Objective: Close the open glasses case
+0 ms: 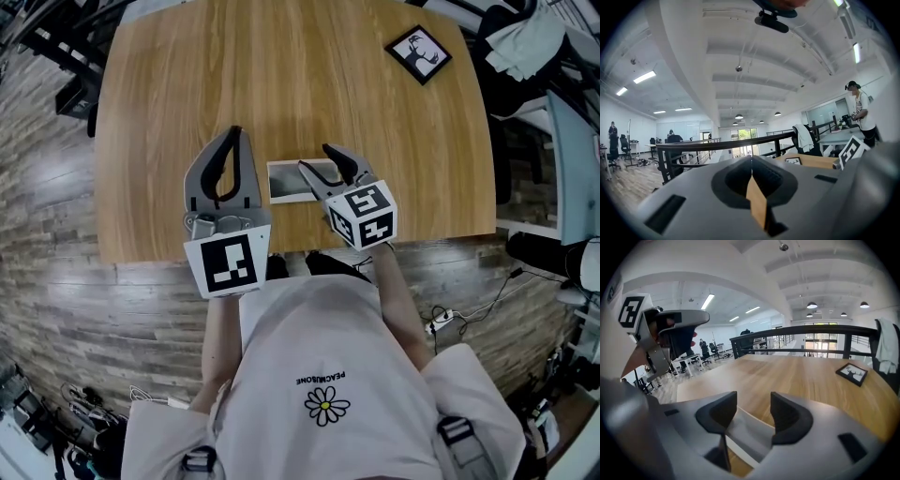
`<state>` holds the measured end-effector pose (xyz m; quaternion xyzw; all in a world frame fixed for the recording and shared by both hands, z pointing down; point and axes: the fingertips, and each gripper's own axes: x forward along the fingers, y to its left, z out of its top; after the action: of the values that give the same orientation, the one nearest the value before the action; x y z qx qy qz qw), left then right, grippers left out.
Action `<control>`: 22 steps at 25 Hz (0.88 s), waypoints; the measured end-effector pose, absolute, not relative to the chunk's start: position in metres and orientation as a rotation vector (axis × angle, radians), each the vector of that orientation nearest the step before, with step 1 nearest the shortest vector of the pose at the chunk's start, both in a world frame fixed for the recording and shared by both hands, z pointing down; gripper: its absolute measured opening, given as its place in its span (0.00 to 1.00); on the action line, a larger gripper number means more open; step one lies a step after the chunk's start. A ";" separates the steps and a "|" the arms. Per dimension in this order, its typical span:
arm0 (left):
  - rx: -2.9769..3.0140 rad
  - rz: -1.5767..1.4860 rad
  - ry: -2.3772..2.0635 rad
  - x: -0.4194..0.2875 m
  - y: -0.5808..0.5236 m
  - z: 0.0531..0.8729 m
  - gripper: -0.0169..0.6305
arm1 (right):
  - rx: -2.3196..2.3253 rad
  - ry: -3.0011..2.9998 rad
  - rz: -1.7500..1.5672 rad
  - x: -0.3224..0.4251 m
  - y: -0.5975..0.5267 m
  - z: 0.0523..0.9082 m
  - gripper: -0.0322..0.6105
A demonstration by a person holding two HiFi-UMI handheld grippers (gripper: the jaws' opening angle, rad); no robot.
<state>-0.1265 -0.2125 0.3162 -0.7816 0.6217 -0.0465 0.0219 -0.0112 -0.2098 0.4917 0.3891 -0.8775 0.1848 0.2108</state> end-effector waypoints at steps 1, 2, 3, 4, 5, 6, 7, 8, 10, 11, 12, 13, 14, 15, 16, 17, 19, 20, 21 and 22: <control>-2.423 -0.147 1.923 -0.126 -0.213 0.317 0.05 | 1.085 -2.422 0.521 -0.010 -0.210 0.498 0.38; -2.423 -0.150 1.920 -0.125 -0.213 0.318 0.05 | 1.088 -2.406 0.528 -0.008 -0.211 0.503 0.38; -2.424 -0.153 1.919 -0.125 -0.213 0.319 0.05 | 1.088 -2.393 0.536 -0.007 -0.210 0.508 0.38; -2.426 -0.156 1.919 -0.124 -0.214 0.319 0.05 | 1.085 -2.382 0.543 -0.006 -0.210 0.512 0.38; -2.428 -0.157 1.919 -0.124 -0.214 0.320 0.05 | 1.080 -2.373 0.550 -0.006 -0.209 0.516 0.38; -2.430 -0.158 1.920 -0.123 -0.214 0.320 0.05 | 1.074 -2.365 0.557 -0.006 -0.208 0.519 0.38; -2.432 -0.159 1.921 -0.123 -0.214 0.321 0.05 | 1.068 -2.359 0.562 -0.006 -0.208 0.521 0.38; -2.433 -0.160 1.921 -0.122 -0.215 0.321 0.05 | 1.063 -2.353 0.566 -0.006 -0.207 0.524 0.38; -2.434 -0.161 1.923 -0.122 -0.215 0.322 0.05 | 1.055 -2.339 0.576 -0.005 -0.205 0.529 0.38; -2.437 -0.162 1.925 -0.121 -0.215 0.324 0.05 | 1.053 -2.333 0.584 -0.004 -0.204 0.532 0.38; -2.439 -0.164 1.926 -0.121 -0.215 0.325 0.05 | 1.051 -2.326 0.593 -0.004 -0.204 0.535 0.38; -2.441 -0.165 1.926 -0.121 -0.215 0.327 0.05 | 1.050 -2.321 0.601 -0.003 -0.204 0.538 0.38; -2.441 -0.166 1.926 -0.120 -0.216 0.327 0.05 | 1.049 -2.316 0.609 -0.002 -0.204 0.540 0.38; -2.441 -0.166 1.926 -0.120 -0.216 0.328 0.05 | 1.048 -2.312 0.614 -0.001 -0.203 0.542 0.38; -2.441 -0.167 1.927 -0.119 -0.215 0.328 0.05 | 1.048 -2.310 0.617 -0.001 -0.203 0.543 0.38; -2.442 -0.169 1.927 -0.119 -0.215 0.328 0.05 | 1.049 -2.310 0.619 0.000 -0.202 0.543 0.38; -2.443 -0.172 1.927 -0.119 -0.214 0.328 0.05 | 1.051 -2.312 0.625 -0.001 -0.201 0.542 0.38; -2.442 -0.172 1.926 -0.119 -0.214 0.328 0.05 | 1.051 -2.313 0.629 -0.001 -0.201 0.542 0.38; -2.442 -0.171 1.925 -0.119 -0.213 0.328 0.05 | 1.050 -2.314 0.632 -0.001 -0.200 0.542 0.38; -2.443 -0.171 1.924 -0.119 -0.213 0.328 0.05 | 1.048 -2.314 0.636 -0.001 -0.200 0.541 0.38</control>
<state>-0.1185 -0.2132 0.3278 -0.7843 0.6178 -0.0549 0.0139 -0.0005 -0.1996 0.5414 0.3867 -0.8537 0.2345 0.2583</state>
